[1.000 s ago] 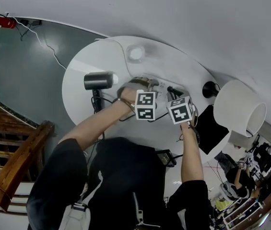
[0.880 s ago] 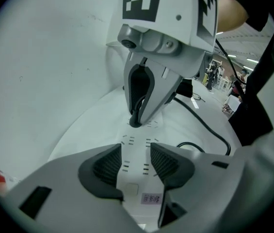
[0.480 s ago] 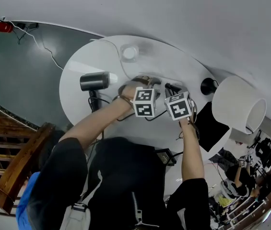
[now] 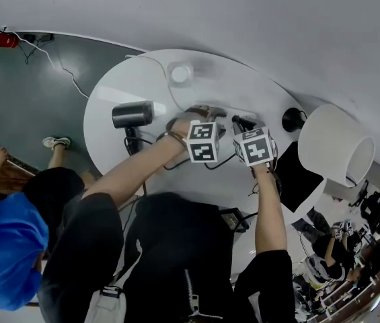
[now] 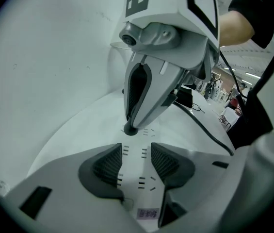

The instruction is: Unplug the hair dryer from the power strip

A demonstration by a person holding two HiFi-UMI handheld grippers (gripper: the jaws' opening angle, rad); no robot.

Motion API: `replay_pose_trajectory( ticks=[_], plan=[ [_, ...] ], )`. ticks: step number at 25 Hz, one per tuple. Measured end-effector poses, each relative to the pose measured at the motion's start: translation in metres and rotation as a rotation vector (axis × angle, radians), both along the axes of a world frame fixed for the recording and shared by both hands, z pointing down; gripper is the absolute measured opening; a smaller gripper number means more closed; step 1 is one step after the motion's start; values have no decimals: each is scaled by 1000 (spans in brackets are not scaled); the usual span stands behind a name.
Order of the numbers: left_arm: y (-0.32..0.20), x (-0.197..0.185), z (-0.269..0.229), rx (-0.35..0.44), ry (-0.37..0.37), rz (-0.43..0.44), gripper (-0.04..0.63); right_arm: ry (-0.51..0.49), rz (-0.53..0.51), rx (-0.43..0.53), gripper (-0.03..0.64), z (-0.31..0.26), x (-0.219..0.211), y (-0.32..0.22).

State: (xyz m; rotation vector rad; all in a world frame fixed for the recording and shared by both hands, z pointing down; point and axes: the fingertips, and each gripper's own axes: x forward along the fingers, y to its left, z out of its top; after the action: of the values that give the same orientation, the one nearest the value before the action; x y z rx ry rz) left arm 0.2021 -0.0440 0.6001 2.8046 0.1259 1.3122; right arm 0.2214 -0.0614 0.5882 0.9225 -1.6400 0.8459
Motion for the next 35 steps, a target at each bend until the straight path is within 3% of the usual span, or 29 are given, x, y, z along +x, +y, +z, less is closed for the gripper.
replay_pose_trajectory(
  ticks=[5,11,15,17,21,25,30,33,35],
  plan=[
    [1,0,2,11,0,6,184,94,-112,31,57,1,-4,1],
    [-1,2,0,15,9,-11,183,-25,45,-4,57,-2,2,-5],
    [-2,3,-1,29,7,-3,183,70,-52,28,51,-5,-2,0],
    [2,3,-1,23,10,11,183,70,-54,20,51,-5,-1,3],
    [2,3,-1,25,19,4,183,-56,100,-32,51,-5,4,-1],
    [3,3,-3,15,17,13,183,50,4,-5,46,-11,1,1],
    [-3,4,-1,47,18,-12,183,-20,91,-22,46,-9,8,-4],
    [3,4,-3,21,18,9,183,74,11,2,44,-13,1,1],
    [7,5,-2,27,23,31,183,63,-4,1,44,-12,3,4]
  ],
)
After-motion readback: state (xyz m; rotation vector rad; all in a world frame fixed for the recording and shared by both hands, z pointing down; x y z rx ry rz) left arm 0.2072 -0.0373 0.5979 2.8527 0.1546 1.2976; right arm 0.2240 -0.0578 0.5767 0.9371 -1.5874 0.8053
